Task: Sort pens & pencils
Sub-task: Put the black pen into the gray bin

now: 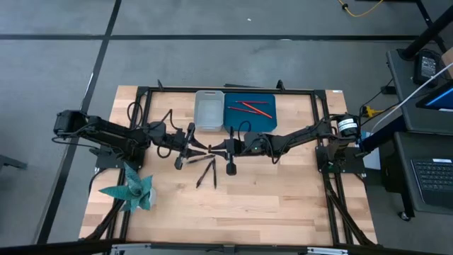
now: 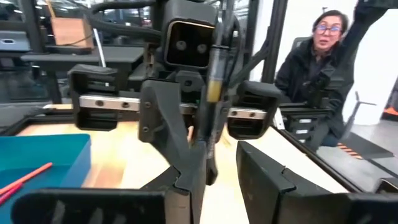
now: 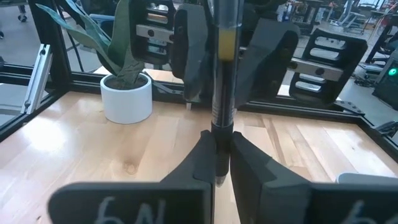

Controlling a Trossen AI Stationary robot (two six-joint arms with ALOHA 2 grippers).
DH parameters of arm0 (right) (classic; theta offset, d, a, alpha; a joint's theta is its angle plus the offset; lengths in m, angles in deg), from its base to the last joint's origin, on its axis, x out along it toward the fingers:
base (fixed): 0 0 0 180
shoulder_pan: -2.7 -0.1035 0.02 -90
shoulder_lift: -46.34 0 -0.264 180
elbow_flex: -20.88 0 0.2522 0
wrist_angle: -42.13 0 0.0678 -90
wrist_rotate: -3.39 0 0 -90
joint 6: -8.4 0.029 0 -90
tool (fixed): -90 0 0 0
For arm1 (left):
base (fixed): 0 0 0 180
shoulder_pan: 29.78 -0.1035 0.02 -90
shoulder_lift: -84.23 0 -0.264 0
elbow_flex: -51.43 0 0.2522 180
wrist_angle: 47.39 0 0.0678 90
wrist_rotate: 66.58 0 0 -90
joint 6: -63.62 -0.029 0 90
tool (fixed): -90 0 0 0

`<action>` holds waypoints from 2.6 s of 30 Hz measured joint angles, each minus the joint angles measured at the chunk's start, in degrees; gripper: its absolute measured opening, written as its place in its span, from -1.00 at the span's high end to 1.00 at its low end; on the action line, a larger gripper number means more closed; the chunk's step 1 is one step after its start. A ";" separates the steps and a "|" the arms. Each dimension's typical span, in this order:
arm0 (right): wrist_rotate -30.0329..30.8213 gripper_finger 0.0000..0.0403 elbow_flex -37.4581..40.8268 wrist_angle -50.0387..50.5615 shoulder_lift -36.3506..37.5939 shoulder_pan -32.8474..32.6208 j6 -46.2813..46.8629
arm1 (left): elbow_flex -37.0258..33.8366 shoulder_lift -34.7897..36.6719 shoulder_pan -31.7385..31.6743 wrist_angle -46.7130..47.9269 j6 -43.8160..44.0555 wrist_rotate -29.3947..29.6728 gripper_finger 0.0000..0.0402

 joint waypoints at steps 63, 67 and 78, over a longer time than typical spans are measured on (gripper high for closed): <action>-0.90 0.82 0.04 10.08 1.37 3.74 1.14 | 13.11 1.29 -1.11 58.42 -3.43 12.76 0.58; -0.90 0.82 0.04 10.09 2.07 4.74 1.36 | 14.29 -3.14 -1.14 60.24 -2.73 12.70 0.58; -0.79 0.82 0.04 12.51 3.10 5.01 -0.24 | 14.36 -9.65 -1.14 61.82 1.57 9.40 0.58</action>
